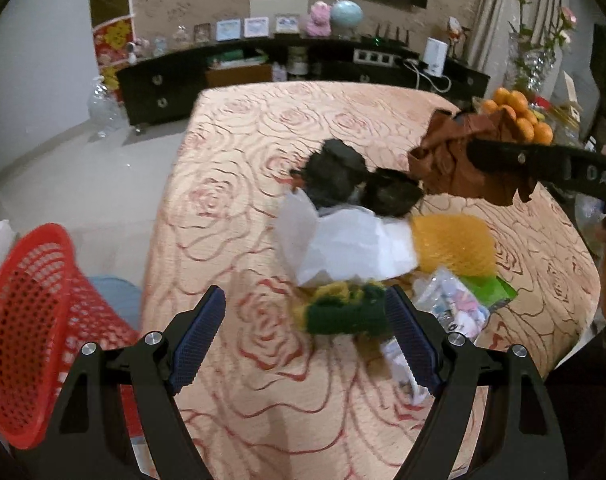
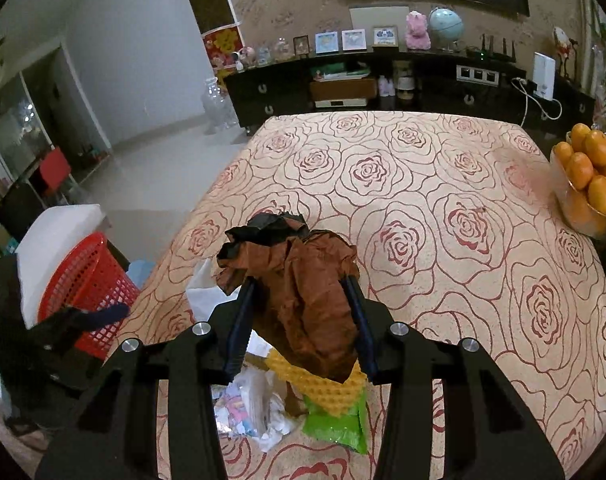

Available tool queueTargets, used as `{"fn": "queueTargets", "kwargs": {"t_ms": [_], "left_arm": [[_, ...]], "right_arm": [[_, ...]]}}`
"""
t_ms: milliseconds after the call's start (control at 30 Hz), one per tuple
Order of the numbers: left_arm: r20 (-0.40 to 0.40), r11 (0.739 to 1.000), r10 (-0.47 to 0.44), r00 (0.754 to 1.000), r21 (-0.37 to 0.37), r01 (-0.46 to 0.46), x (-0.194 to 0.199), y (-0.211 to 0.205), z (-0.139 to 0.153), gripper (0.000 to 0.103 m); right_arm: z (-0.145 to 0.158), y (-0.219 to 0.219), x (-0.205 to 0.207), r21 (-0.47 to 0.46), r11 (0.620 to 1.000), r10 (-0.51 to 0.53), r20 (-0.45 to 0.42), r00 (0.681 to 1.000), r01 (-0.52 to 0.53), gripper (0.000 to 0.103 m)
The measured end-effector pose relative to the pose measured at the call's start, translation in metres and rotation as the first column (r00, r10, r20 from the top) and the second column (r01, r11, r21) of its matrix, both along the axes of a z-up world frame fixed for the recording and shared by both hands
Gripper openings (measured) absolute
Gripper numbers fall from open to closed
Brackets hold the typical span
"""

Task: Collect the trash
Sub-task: 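Grasp the brown cloth with the right tool while the left tool grasps the green sponge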

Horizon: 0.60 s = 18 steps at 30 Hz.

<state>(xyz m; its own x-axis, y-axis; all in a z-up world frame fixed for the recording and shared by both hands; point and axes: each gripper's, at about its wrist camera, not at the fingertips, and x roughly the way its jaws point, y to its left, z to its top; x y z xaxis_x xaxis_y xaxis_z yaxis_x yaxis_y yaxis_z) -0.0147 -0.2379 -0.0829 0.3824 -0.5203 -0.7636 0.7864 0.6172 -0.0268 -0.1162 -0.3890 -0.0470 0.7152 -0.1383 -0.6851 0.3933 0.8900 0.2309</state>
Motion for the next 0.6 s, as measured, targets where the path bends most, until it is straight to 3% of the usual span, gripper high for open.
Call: {"fn": "queueTargets", "kwargs": {"t_ms": [300, 500, 600], "left_arm": [[-0.064, 0.996, -0.074, 0.995, 0.052, 0.077, -0.003, -0.030, -0.024, 0.079], [-0.128, 0.998, -0.025, 0.991, 0.053, 0.032, 0.009, -0.028, -0.036, 0.078], [-0.152, 0.998, -0.028, 0.988, 0.054, 0.037, 0.012, -0.025, -0.040, 0.064]], "right_arm": [[0.002, -0.003, -0.005, 0.006, 1.000, -0.001, 0.003, 1.000, 0.001, 0.043], [0.002, -0.007, -0.010, 0.010, 1.000, -0.008, 0.008, 1.000, 0.008, 0.043], [0.002, -0.007, -0.011, 0.012, 1.000, -0.008, 0.009, 1.000, 0.008, 0.043]]}}
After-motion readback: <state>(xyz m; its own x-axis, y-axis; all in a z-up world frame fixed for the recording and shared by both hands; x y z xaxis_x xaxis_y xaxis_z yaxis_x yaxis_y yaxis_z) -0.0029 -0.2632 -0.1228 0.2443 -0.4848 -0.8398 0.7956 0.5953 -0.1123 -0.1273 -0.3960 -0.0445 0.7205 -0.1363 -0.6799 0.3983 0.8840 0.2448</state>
